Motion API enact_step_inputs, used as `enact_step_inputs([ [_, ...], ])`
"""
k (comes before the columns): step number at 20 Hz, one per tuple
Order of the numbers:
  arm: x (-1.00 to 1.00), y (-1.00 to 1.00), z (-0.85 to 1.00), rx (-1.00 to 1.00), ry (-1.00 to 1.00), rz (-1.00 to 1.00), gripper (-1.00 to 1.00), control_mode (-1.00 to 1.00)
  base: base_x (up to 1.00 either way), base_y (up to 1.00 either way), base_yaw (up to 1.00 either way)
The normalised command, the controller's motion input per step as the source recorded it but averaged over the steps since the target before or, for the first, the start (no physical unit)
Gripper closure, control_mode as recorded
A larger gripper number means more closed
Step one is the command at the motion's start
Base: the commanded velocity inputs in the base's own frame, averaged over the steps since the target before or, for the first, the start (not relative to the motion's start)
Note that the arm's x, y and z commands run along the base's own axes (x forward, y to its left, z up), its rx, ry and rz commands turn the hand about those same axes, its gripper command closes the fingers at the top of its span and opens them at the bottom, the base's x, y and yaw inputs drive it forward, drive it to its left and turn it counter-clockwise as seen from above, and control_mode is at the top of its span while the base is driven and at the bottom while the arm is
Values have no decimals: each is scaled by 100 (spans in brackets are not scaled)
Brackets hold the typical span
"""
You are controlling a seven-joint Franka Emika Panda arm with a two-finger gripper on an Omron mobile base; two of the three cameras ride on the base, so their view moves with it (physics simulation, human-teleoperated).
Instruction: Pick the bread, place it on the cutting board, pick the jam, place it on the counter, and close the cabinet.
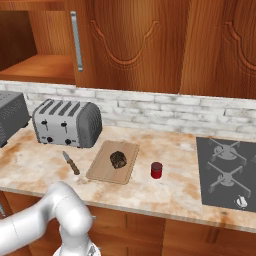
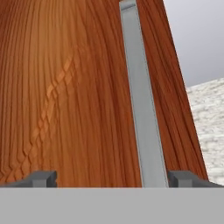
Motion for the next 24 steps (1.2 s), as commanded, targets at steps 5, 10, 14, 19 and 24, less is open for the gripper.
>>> enact_step_inputs([
  [5, 16, -46, 0, 0, 0, 0, -100, -100, 0, 0, 0],
  [10, 14, -46, 0, 0, 0, 0, -100, -100, 0, 0, 0],
  [14, 9, -45, 0, 0, 0, 0, -100, -100, 0, 0, 0],
  [19, 12, -45, 0, 0, 0, 0, -100, -100, 0, 0, 0],
  [24, 16, -43, 0, 0, 0, 0, -100, -100, 0, 0, 0],
])
